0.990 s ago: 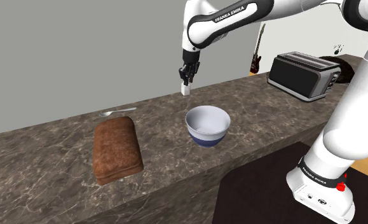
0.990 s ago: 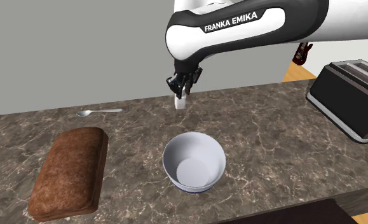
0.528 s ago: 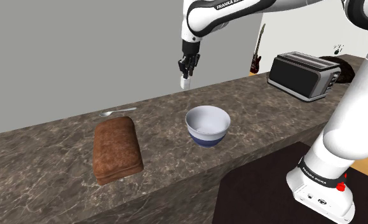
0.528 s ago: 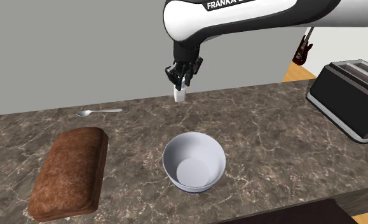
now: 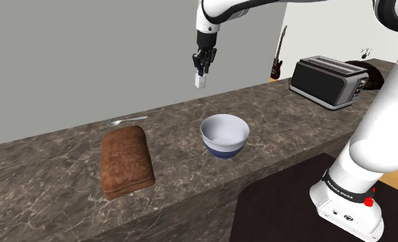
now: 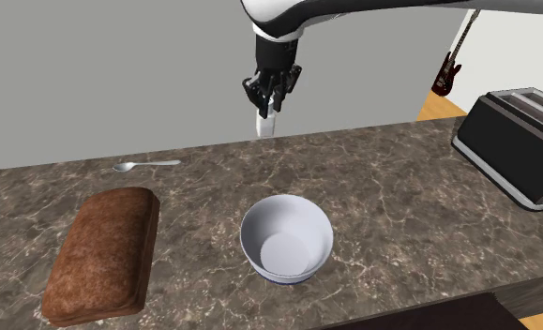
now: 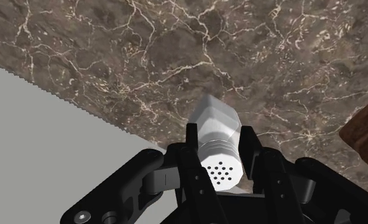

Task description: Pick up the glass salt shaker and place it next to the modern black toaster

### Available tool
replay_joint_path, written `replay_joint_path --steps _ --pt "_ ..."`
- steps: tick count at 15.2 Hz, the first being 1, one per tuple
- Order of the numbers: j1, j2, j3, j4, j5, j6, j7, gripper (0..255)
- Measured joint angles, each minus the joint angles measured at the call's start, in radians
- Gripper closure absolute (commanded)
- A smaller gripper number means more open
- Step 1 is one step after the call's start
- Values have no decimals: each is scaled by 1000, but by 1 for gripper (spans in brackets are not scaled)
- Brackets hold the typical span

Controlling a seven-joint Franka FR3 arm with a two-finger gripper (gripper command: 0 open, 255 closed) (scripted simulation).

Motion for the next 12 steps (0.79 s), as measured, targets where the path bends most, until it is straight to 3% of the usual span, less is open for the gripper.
replay_joint_path --steps 12 --pt "3 18 2 186 -3 -168 1 255"
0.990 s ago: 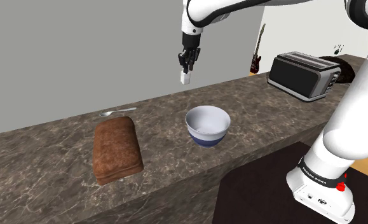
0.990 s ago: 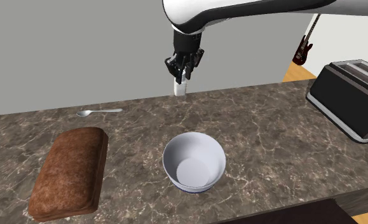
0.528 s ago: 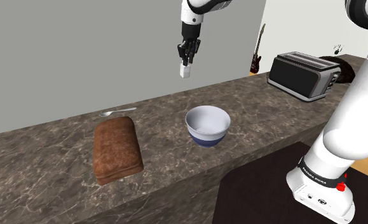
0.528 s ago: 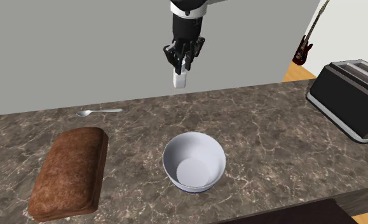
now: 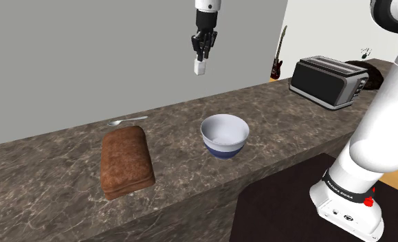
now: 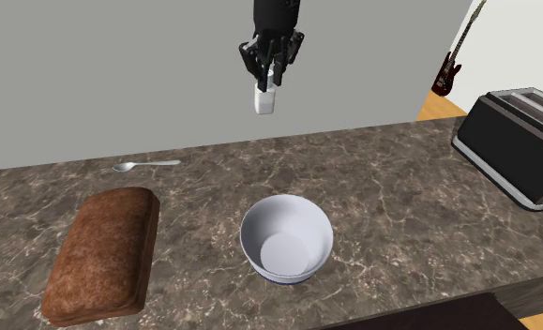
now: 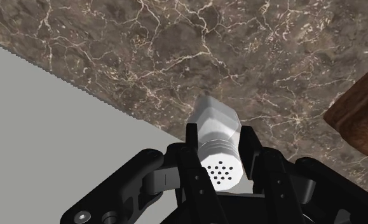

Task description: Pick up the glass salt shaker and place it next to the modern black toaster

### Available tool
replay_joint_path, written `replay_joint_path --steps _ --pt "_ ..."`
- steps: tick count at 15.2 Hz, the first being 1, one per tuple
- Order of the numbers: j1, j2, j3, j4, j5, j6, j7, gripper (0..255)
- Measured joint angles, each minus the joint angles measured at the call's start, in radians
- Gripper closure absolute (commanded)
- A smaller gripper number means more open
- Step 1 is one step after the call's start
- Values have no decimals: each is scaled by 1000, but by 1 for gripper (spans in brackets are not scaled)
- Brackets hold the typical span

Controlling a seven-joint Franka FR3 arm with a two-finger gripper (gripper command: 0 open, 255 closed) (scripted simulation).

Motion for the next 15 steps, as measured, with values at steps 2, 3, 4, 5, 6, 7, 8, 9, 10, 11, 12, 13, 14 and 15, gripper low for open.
replay_joint_path --steps 2,3,4,5,6,7,8,9,10,11,12,13,14,15 --pt "0 6 0 31 -1 -25 0 255" --pt "2 9 1 51 -2 -42 2 255" --pt "2 12 1 63 -3 -51 2 255" --pt "-3 -2 -2 50 2 -52 -6 255" --pt "-13 -30 -10 16 10 -46 -23 255" --pt "-23 -61 -18 -21 18 -39 -42 255" --pt "-31 -85 -26 -46 24 -37 -58 255" --pt "-40 -125 -36 -91 33 -32 -77 255" --pt "-49 -155 -47 -131 41 -21 -98 255" --pt "-58 -185 -59 -165 47 -17 -120 255" --pt "-67 -220 -73 -206 53 -12 -144 255" --pt "-73 -245 -83 -232 57 -11 -161 255" --pt "-80 -280 -96 -271 62 -7 -181 255" --pt "-86 -303 -107 -289 64 -13 -198 255"
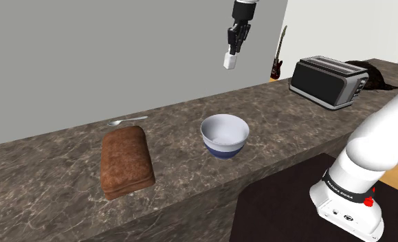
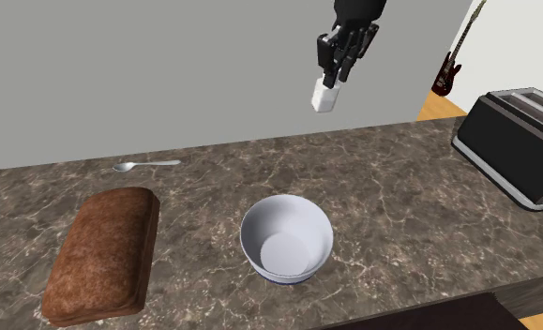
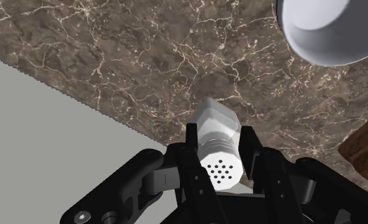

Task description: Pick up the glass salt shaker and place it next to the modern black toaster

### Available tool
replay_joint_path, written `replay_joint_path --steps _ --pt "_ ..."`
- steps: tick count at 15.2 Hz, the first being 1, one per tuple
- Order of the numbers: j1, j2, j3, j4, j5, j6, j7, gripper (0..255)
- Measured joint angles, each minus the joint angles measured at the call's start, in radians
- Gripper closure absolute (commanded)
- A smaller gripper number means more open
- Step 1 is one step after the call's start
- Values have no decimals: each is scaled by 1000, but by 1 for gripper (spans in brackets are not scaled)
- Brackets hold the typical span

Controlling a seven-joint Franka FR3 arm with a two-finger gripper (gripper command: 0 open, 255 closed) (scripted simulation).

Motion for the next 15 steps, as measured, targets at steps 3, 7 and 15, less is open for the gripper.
replay_joint_path --steps 3,7,15 --pt "-19 -84 -40 -83 4 -3 -60 255" --pt "-46 -178 -99 -166 -3 -17 -143 255" --pt "-103 -330 -226 -279 -49 -59 -308 255"
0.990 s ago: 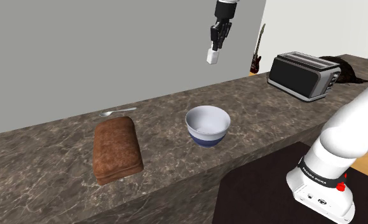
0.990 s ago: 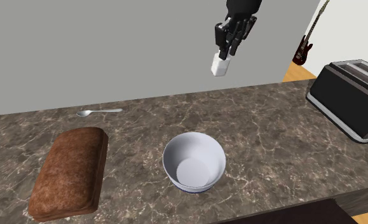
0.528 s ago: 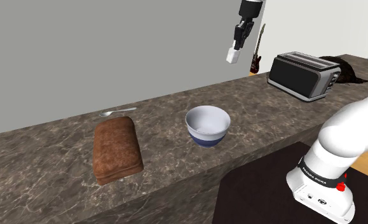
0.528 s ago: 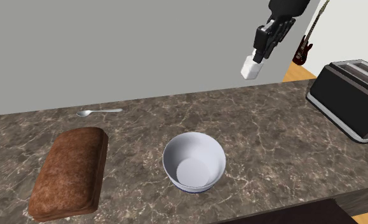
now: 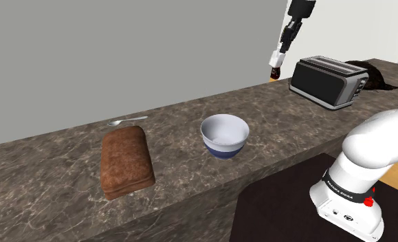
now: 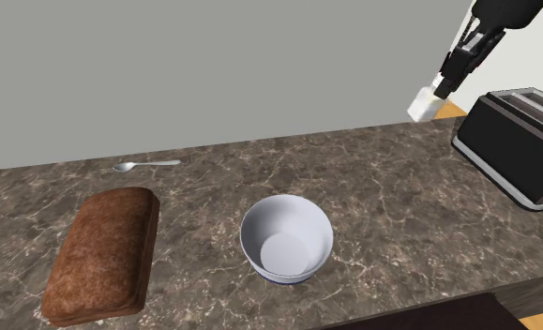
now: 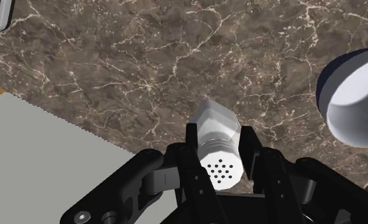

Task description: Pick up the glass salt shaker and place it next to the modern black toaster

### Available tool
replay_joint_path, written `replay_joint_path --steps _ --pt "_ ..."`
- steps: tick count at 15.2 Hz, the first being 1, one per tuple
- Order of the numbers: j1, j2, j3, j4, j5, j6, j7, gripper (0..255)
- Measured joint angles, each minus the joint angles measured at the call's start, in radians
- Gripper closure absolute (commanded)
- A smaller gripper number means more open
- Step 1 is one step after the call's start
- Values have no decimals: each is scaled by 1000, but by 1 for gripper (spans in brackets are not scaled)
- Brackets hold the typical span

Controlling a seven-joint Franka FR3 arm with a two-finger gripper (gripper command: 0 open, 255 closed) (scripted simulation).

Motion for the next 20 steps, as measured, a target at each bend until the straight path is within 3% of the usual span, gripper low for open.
replay_joint_path --steps 8,20 --pt "-62 -88 -142 -49 -73 -36 -174 255" --pt "-129 -92 -386 37 -186 -103 -457 255"
